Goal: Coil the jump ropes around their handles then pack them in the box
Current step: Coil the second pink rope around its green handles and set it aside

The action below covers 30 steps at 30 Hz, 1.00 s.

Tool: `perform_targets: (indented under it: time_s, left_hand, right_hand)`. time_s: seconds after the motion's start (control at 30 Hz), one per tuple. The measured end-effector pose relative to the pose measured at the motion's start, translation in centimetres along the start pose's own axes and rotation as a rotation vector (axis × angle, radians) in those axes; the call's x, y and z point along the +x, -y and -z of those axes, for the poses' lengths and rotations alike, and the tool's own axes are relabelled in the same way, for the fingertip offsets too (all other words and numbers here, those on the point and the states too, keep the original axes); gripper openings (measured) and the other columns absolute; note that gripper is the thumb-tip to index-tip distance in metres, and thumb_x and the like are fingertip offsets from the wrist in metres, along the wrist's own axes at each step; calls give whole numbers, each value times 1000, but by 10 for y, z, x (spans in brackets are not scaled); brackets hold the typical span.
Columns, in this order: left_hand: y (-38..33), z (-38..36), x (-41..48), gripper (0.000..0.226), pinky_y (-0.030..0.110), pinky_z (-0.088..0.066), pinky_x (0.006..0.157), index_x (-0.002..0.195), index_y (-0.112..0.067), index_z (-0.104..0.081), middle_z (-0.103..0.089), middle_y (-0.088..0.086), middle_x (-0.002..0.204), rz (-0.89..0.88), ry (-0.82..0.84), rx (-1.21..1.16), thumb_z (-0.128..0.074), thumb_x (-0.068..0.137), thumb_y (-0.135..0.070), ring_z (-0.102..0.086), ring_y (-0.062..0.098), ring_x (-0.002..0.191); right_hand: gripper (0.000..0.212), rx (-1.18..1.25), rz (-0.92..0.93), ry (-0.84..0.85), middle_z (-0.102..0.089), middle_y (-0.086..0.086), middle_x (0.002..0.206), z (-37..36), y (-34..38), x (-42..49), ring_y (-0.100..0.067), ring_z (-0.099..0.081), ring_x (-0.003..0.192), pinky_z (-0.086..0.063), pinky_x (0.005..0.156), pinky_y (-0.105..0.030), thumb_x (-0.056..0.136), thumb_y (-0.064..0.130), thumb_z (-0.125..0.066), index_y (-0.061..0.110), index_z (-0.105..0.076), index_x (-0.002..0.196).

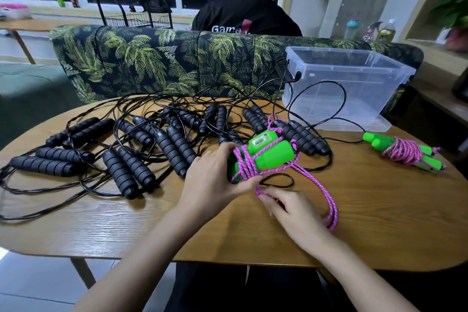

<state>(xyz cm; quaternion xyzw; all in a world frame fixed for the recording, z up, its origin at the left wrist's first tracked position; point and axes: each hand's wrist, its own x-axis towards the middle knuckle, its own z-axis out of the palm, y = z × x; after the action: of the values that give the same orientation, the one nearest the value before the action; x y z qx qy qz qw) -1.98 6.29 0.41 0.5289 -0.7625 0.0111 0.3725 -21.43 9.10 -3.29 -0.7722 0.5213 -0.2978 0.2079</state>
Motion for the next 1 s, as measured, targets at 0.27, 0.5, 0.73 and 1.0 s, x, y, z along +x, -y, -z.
perform_targets:
  time_s: [0.27,0.5,0.73,1.0]
  left_hand:
    - [30,15,8,75,32,-44,67,117,-15,-59,-70,1,91,-96,-25,133,-49,71,-74,-65,25,82]
    - [35,3,7,77,35,-41,78,122,-15,-56,-67,-1,100,-399,102,227,-53,75,-76,-62,23,92]
    - [19,-14,1,71,37,-45,70,115,-13,-60,-62,-1,88,-574,122,430,-48,77,-72,-58,22,82]
    - [27,-16,12,68,37,-44,63,104,-12,-65,-64,4,80,-281,98,601,-44,72,-69,-61,29,76]
  right_hand:
    - [24,378,-130,220,-46,6,49,43,-58,5,-5,-39,47,-33,54,-27,98,15,-54,11,-64,76]
    - [39,400,-336,268,-38,6,52,69,-65,61,-13,-33,49,-21,48,-27,83,49,-60,11,-66,80]
    - [36,373,-230,102,-31,6,50,74,1,96,-11,-24,48,-18,45,-23,96,37,-60,11,-66,72]
    - [43,-86,63,-39,-48,3,50,41,33,46,-10,-41,51,-41,57,-38,95,49,-49,19,-70,72]
